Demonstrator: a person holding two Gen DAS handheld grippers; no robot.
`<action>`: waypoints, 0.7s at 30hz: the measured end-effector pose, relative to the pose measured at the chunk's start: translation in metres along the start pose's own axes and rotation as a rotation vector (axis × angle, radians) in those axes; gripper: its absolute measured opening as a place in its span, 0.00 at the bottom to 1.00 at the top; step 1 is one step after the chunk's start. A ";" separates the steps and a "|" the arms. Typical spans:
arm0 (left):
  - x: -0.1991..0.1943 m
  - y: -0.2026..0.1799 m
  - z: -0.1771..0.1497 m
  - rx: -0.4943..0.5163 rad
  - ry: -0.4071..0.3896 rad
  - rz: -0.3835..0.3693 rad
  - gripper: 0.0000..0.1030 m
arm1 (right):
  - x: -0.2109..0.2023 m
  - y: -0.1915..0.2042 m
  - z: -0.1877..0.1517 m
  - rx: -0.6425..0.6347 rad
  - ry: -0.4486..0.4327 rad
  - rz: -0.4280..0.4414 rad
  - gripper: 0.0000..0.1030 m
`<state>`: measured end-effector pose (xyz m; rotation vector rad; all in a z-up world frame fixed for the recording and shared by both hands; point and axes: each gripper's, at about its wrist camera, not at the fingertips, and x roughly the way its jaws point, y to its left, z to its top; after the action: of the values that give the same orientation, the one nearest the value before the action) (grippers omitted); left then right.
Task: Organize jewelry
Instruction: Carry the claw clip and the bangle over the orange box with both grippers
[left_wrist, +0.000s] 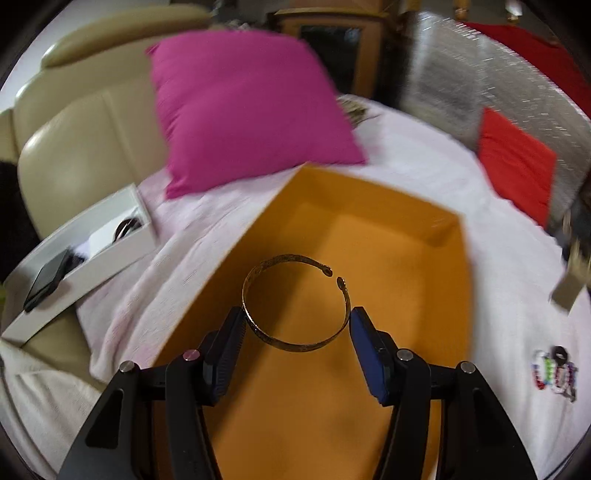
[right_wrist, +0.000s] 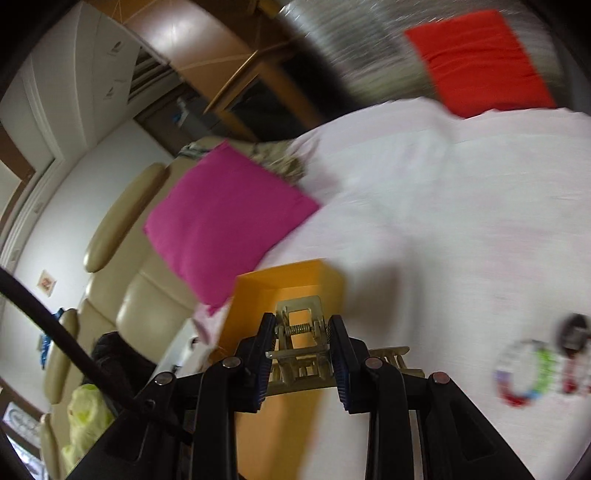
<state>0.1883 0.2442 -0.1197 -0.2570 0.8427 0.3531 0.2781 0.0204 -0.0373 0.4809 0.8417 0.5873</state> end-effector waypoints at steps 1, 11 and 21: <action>0.007 0.006 0.000 -0.016 0.024 0.011 0.58 | 0.015 0.011 0.004 0.004 0.014 0.015 0.30; 0.044 0.030 -0.012 -0.045 0.149 0.042 0.58 | 0.150 0.048 0.008 0.131 0.125 0.074 0.30; 0.053 0.020 -0.014 -0.008 0.198 0.068 0.58 | 0.182 0.009 -0.001 0.142 0.168 -0.046 0.29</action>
<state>0.2030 0.2684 -0.1705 -0.2740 1.0468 0.3990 0.3709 0.1452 -0.1316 0.5448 1.0573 0.5326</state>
